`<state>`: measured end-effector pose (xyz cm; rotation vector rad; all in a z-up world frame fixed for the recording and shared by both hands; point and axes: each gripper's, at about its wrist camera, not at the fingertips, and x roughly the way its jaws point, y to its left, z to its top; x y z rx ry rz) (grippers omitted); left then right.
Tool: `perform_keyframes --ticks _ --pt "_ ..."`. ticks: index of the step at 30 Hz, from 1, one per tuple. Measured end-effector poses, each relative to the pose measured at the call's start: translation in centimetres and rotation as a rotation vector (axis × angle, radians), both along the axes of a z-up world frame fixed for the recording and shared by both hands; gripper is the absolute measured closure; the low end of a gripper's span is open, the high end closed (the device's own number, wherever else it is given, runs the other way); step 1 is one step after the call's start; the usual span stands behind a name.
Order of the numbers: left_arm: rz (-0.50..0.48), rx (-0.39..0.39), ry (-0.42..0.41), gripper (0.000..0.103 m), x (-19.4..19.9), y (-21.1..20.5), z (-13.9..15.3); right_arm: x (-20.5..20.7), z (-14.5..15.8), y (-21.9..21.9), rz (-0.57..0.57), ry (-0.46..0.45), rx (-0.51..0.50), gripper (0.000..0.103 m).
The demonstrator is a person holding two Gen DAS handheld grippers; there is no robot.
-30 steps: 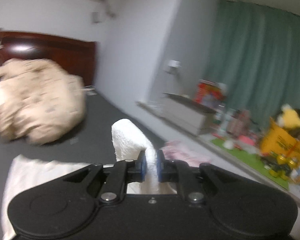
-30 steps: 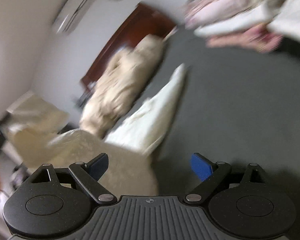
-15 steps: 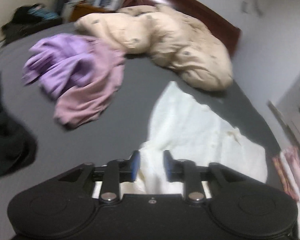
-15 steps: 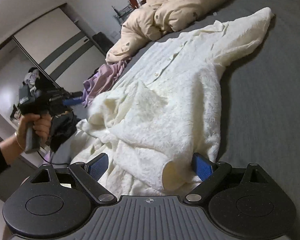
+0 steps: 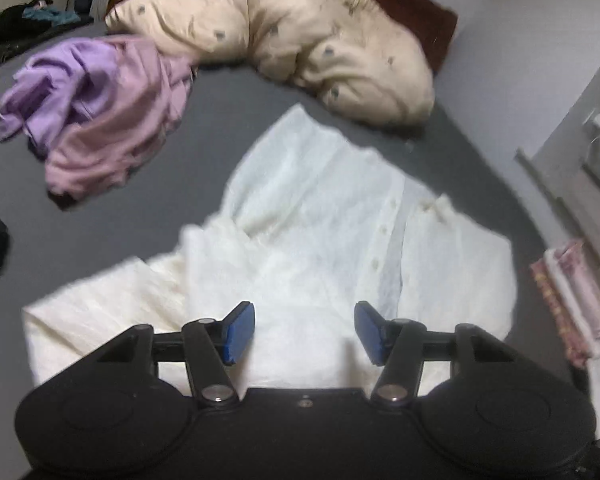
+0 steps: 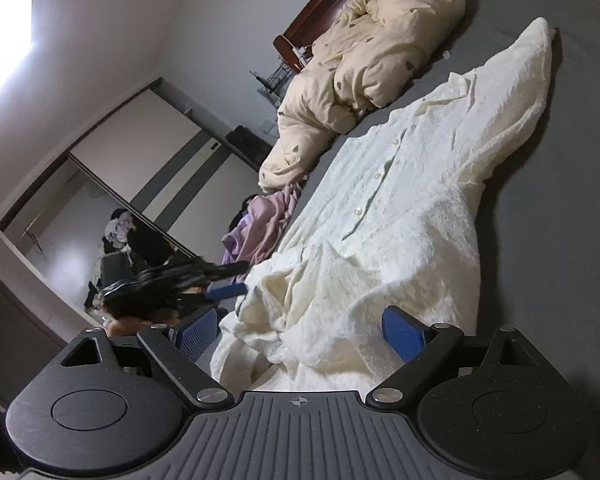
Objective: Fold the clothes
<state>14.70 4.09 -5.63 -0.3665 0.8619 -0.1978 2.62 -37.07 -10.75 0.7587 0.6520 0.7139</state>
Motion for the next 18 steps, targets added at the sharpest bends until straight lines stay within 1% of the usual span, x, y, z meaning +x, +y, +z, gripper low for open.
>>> perform_keyframes --ticks 1,2,3,4,6,8,10,11,13,15,17,18 --pt "0.004 0.007 0.019 0.05 0.2 -0.7 -0.5 0.0 0.0 0.0 0.0 0.002 -0.001 0.013" --pt "0.009 0.022 0.036 0.056 0.5 -1.2 -1.0 0.1 0.0 -0.1 -0.001 0.005 -0.004 0.013" --pt "0.016 0.045 0.054 0.067 0.8 -1.6 -1.5 0.0 0.0 -0.1 -0.002 0.007 -0.008 0.013" --pt "0.023 0.067 0.071 0.073 1.2 -2.1 -2.0 0.0 0.0 -0.3 -0.004 0.009 -0.015 0.013" --pt "0.056 0.107 0.084 0.1 1.7 -2.3 -2.9 -0.2 0.0 -0.5 -0.01 0.012 -0.029 0.013" --pt "0.101 0.118 0.078 0.102 1.9 -1.7 -2.9 -0.4 0.1 -0.7 -0.025 0.016 -0.047 0.013" --pt "0.17 0.121 0.049 0.103 1.8 -0.6 -2.2 -0.5 0.2 -0.8 -0.043 0.018 -0.081 0.013" --pt "0.203 0.124 0.03 0.103 1.8 0.1 -1.8 -0.7 0.3 -0.8 -0.052 0.013 -0.114 0.013" --pt "0.265 0.133 -0.014 0.103 1.8 1.7 -0.8 -1.2 0.7 -0.6 -0.07 -0.014 -0.203 0.013" --pt "0.298 0.143 -0.016 0.103 2.3 3.4 -0.3 -1.7 1.2 -0.1 -0.085 -0.06 -0.31 0.013" --pt "0.277 0.141 -0.007 0.1 2.3 4.1 0.2 -2.2 1.5 0.8 -0.096 -0.122 -0.431 0.013" --pt "0.249 0.138 -0.004 0.095 2.2 4.1 0.3 -2.5 1.7 1.3 -0.097 -0.163 -0.507 0.013"
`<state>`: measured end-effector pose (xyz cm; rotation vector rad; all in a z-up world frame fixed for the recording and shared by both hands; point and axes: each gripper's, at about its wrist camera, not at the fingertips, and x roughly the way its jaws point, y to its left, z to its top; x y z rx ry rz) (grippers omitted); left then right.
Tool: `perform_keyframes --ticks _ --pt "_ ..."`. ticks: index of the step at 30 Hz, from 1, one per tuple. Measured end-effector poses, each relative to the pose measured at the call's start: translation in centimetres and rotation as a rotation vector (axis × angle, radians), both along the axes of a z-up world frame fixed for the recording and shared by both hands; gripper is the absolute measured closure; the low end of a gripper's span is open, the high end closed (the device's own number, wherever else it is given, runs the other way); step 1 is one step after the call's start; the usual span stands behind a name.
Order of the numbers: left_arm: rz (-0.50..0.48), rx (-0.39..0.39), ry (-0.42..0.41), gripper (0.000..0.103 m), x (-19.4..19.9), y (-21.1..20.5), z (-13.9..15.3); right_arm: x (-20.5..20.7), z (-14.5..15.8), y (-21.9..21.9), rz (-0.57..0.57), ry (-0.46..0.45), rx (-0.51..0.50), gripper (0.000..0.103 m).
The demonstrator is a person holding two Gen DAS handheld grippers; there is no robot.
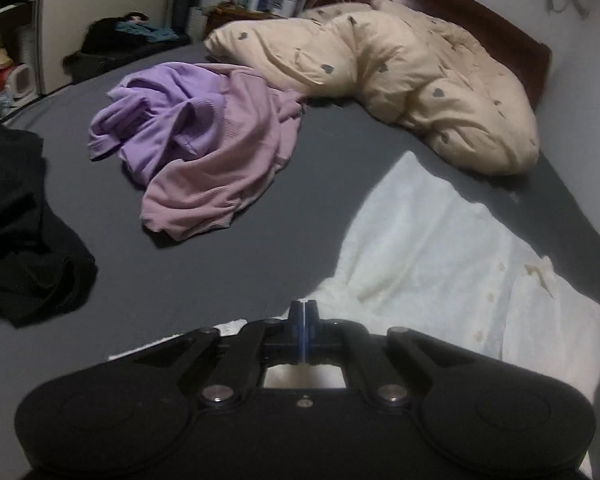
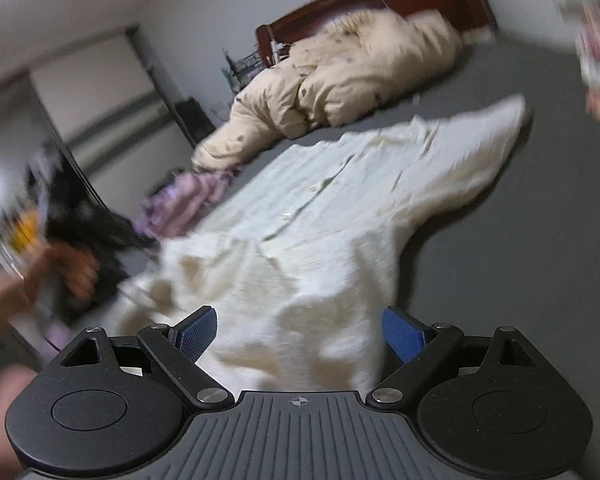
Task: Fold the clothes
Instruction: 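Grasp the robe's sleeve with the right tool and lift it toward the left tool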
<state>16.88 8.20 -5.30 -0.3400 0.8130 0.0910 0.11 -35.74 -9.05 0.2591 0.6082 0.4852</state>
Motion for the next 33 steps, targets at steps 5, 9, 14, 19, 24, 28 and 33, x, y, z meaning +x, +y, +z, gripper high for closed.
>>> perform_keyframes --ticks 5,9,14,19,24,28,33 --pt "-0.178 0.046 0.026 0.057 -0.4 -2.5 -0.4 -2.0 -0.3 2.8 0.052 -0.155 -0.287 0.013" --pt "-0.179 0.06 0.083 0.051 0.3 -4.0 -1.9 -2.5 -0.4 3.9 0.079 -0.199 -0.254 0.013" --pt "-0.147 0.088 0.135 0.065 1.4 -5.0 -3.7 -2.3 -0.2 4.7 0.082 -0.242 -0.224 0.013" --pt "-0.095 0.122 0.083 0.101 2.0 -4.7 -3.7 -2.4 -0.2 5.8 0.08 -0.281 -0.252 0.013" --pt "0.0 0.097 -0.041 0.101 1.1 -2.5 -1.5 -1.6 -0.9 6.5 0.106 -0.223 -0.306 0.013" --pt "0.096 0.026 -0.151 0.101 0.3 0.6 0.7 -0.9 -1.2 6.4 0.143 -0.146 -0.281 0.013" --pt "0.187 0.03 -0.069 0.1 0.6 3.1 0.7 -1.0 -1.4 6.1 0.121 -0.13 -0.286 0.013"
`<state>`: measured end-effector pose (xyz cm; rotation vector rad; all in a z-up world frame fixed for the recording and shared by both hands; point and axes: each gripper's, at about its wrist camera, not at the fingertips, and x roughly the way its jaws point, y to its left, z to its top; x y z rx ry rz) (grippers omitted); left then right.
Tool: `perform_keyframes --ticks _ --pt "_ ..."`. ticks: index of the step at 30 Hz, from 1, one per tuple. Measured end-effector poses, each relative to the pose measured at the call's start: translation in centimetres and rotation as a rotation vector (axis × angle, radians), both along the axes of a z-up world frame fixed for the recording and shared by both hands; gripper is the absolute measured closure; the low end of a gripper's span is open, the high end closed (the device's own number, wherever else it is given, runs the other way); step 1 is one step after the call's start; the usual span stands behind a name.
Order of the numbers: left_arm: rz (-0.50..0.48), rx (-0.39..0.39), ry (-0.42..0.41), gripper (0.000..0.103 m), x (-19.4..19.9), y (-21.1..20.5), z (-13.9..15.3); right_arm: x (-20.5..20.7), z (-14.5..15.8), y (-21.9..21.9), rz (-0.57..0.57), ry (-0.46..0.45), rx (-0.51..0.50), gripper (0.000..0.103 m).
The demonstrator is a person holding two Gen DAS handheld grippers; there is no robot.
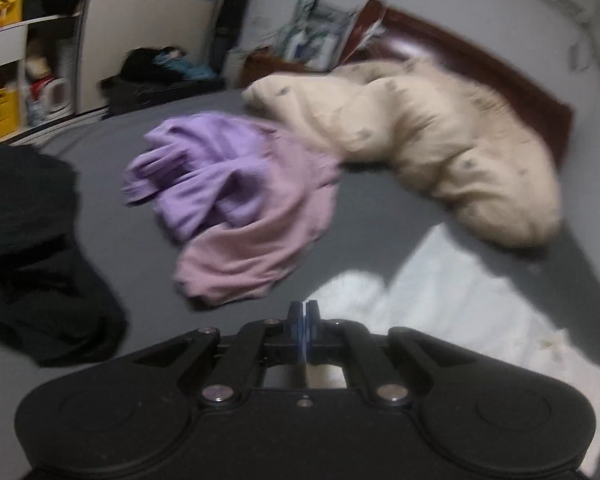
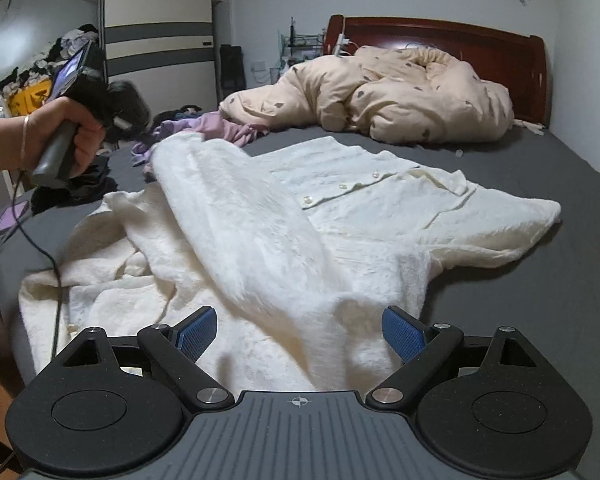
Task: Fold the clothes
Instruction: 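Grasp the robe's sleeve with the right tool and lift it toward the left tool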
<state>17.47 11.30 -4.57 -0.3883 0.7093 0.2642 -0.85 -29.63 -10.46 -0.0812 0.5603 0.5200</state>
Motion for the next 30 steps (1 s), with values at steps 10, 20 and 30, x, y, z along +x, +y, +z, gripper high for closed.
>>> perform_keyframes --ticks 10,20,30 --pt "-0.15 -0.075 0.035 0.071 -4.7 -1.1 -1.4 -0.8 0.2 -1.2 0.021 -0.015 -0.061 0.013" --pt "-0.164 -0.21 0.051 0.059 -3.9 -3.1 -3.9 -0.8 -0.2 0.7 0.013 -0.071 -0.272 0.044" --pt "-0.129 -0.286 -0.039 0.093 -4.1 -3.2 -4.0 -1.1 -1.8 4.4 0.022 -0.249 -0.734 0.102"
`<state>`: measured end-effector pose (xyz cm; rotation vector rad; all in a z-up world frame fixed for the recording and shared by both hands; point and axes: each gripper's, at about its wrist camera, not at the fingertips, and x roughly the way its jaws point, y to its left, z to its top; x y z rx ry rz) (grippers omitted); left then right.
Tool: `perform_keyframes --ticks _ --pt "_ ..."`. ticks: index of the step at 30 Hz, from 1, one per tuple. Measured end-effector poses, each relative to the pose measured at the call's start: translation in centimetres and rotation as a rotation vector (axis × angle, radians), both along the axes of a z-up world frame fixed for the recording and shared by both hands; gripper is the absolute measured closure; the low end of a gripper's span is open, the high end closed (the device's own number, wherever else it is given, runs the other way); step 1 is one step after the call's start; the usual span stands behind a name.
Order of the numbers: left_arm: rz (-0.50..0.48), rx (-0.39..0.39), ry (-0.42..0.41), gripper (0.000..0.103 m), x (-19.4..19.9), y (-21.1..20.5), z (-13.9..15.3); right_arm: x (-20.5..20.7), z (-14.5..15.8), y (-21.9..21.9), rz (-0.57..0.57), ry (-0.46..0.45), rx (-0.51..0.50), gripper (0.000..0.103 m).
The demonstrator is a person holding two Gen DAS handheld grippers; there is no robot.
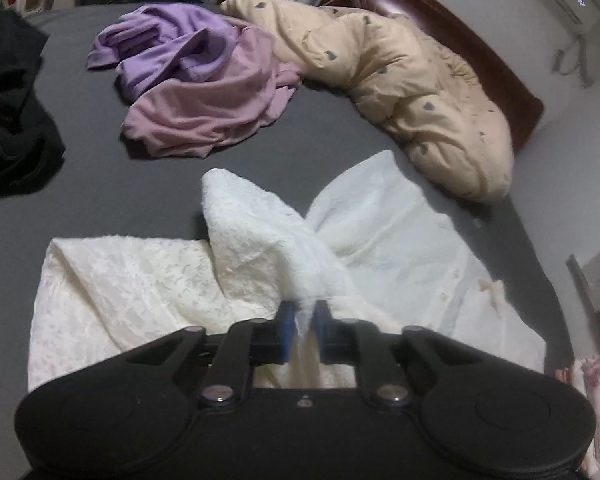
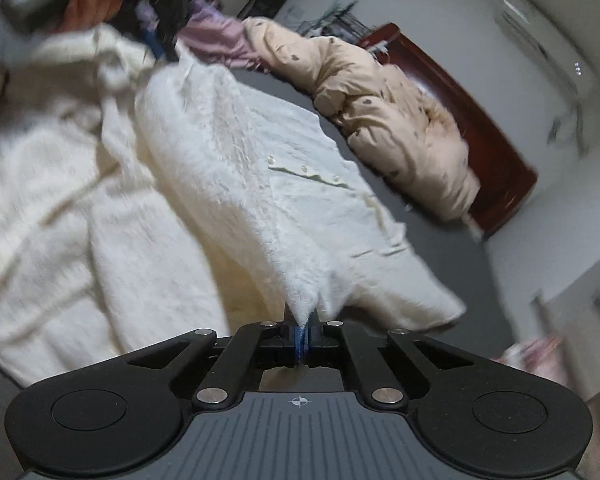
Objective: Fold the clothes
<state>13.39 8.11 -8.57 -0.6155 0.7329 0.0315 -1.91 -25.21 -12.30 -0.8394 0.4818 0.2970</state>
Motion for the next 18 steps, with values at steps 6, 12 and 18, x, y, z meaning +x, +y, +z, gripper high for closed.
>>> perform_keyframes --ticks 6,12,18 --pt "-0.084 0.016 -0.049 0.094 -2.6 0.8 1.3 -2.6 0.6 -1.6 0.034 0.153 -0.142 0.102" --pt "-0.175 0.108 -0.029 0.093 -4.3 0.7 0.1 -5.0 -0.5 -0.6 0.059 0.335 -0.164 0.102" --pt "-0.222 0.122 -0.081 0.083 -6.4 1.8 -1.0 -4.0 -1.2 -0.2 -0.028 0.424 -0.138 0.101"
